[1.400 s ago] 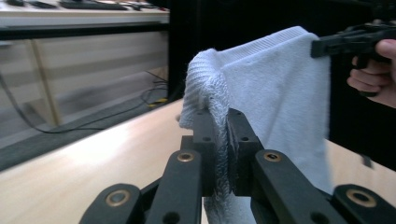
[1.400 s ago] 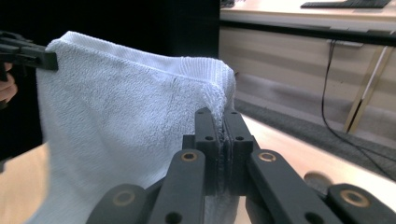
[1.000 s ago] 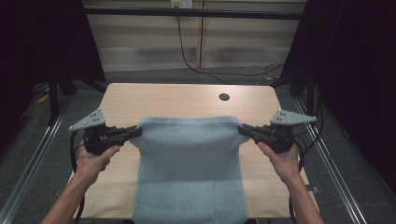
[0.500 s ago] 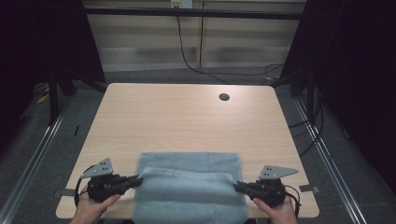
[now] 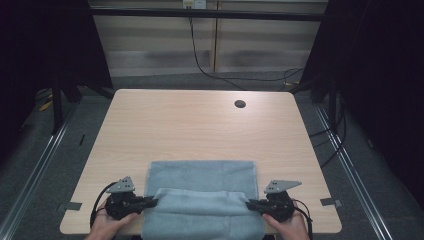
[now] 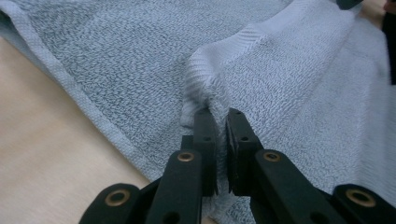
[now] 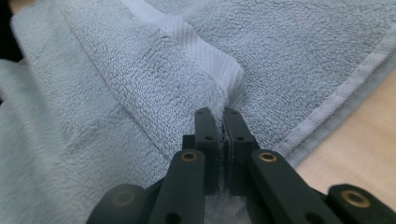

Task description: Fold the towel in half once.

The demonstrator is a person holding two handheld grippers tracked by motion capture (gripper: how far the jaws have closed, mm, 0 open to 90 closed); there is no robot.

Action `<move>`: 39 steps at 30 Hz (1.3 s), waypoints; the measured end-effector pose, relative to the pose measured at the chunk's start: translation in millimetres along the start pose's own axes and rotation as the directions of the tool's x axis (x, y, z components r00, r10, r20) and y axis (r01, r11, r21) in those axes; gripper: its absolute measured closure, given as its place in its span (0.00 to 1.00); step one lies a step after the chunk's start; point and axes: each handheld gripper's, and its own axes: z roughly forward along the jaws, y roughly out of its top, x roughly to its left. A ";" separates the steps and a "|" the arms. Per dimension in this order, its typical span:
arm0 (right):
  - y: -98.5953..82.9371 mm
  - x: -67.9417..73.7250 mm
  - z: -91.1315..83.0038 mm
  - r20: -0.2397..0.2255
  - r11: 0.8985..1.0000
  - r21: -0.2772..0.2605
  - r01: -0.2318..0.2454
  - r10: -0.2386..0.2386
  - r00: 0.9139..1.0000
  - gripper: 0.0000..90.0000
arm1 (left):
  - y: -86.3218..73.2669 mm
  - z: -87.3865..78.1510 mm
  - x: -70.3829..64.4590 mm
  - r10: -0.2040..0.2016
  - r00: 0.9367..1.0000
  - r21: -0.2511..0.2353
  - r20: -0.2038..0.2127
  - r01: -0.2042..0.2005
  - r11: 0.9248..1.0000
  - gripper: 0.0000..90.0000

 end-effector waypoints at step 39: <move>129.3 -133.2 91.2 0.286 0.984 -0.109 -0.142 0.168 0.944 0.97 | 120.8 83.4 149.3 -0.114 0.968 -0.059 -0.223 0.104 0.993 0.95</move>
